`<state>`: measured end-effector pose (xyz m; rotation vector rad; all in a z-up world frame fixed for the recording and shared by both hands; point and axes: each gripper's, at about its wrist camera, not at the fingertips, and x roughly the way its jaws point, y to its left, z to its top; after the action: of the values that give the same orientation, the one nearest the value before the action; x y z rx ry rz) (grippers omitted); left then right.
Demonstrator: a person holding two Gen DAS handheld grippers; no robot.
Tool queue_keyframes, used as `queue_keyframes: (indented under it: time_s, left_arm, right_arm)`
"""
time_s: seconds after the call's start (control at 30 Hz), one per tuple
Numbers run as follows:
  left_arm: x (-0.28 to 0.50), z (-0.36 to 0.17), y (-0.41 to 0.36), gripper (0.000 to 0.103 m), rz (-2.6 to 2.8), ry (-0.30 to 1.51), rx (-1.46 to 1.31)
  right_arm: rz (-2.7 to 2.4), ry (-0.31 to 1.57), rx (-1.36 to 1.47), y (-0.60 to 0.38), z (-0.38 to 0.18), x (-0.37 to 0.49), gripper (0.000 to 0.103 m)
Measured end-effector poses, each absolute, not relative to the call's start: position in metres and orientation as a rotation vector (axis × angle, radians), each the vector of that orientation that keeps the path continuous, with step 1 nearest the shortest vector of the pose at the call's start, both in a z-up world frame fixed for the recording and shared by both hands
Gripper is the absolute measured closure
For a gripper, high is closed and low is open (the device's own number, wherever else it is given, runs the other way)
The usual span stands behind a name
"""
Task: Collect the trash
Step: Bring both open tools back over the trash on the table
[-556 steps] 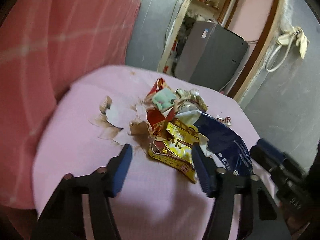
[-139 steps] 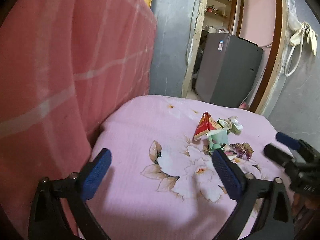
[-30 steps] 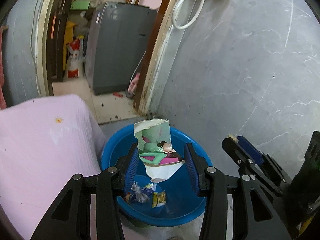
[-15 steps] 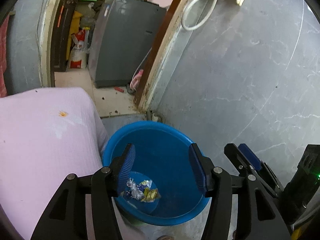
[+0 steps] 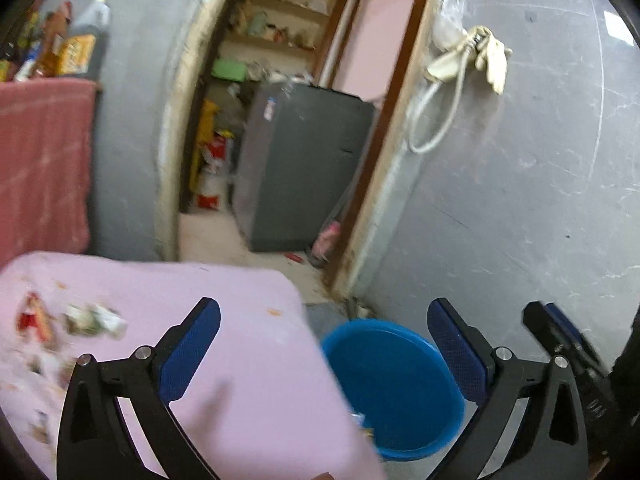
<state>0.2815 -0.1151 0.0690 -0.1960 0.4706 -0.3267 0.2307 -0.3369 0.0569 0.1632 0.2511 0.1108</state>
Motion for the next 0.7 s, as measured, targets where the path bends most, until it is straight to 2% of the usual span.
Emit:
queue_keyframes:
  time_s: [0.37, 0.7]
  left_arm:
    - [0.234, 0.080, -0.009, 0.002, -0.116, 0.378, -0.178]
    - [0.205, 0.058, 0.071, 0.002, 0.036, 0.399, -0.155]
  right_arm:
    - [0.265, 0.206, 0.185, -0.254, 0.073, 0.232, 0.000]
    - [0.417, 0.260, 0.146, -0.179, 0.062, 0.245, 0.000]
